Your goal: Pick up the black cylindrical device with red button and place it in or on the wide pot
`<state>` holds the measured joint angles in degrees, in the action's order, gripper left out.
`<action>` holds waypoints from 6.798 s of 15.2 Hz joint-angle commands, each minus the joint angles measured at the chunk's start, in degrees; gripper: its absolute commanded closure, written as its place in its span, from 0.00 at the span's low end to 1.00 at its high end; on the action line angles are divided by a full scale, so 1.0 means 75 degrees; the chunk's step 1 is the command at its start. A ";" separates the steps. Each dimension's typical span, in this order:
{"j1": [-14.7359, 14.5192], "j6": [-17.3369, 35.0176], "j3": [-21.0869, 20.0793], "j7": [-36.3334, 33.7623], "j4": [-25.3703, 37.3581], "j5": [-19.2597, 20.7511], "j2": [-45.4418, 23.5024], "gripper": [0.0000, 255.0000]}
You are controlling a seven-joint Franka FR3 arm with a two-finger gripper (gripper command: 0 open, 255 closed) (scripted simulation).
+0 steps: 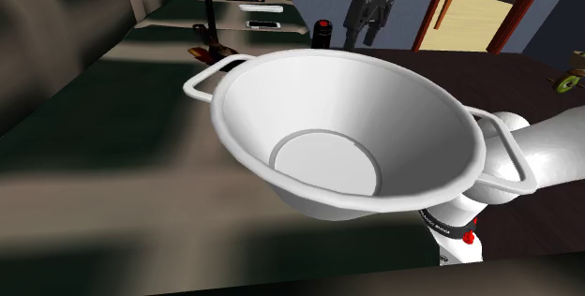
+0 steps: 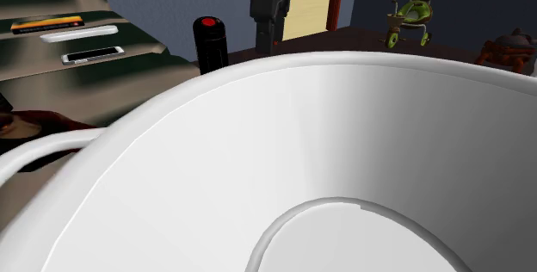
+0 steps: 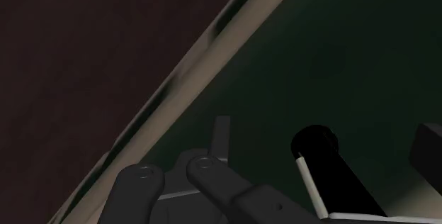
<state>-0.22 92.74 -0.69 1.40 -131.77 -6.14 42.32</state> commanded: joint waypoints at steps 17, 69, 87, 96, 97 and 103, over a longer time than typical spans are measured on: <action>-0.0651 0.0895 -0.0385 0.1238 0.1081 0.0321 -0.1488 0.00; -0.0618 -0.2774 -0.0364 0.1050 0.6520 0.0412 -0.3256 1.00; -0.1176 -0.4116 -0.1864 -0.1211 0.7538 0.0018 -0.2801 1.00; -0.1469 -0.4730 -0.3395 -0.3244 0.8507 -0.0289 -0.2989 1.00; -0.1490 -0.4804 -0.3617 -0.3504 0.8685 -0.0297 -0.3075 1.00; -0.1612 -0.4226 -0.3605 -0.3601 0.7568 -0.0544 -0.2466 1.00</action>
<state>-12.17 60.00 -28.24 -26.06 -72.94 -9.89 22.72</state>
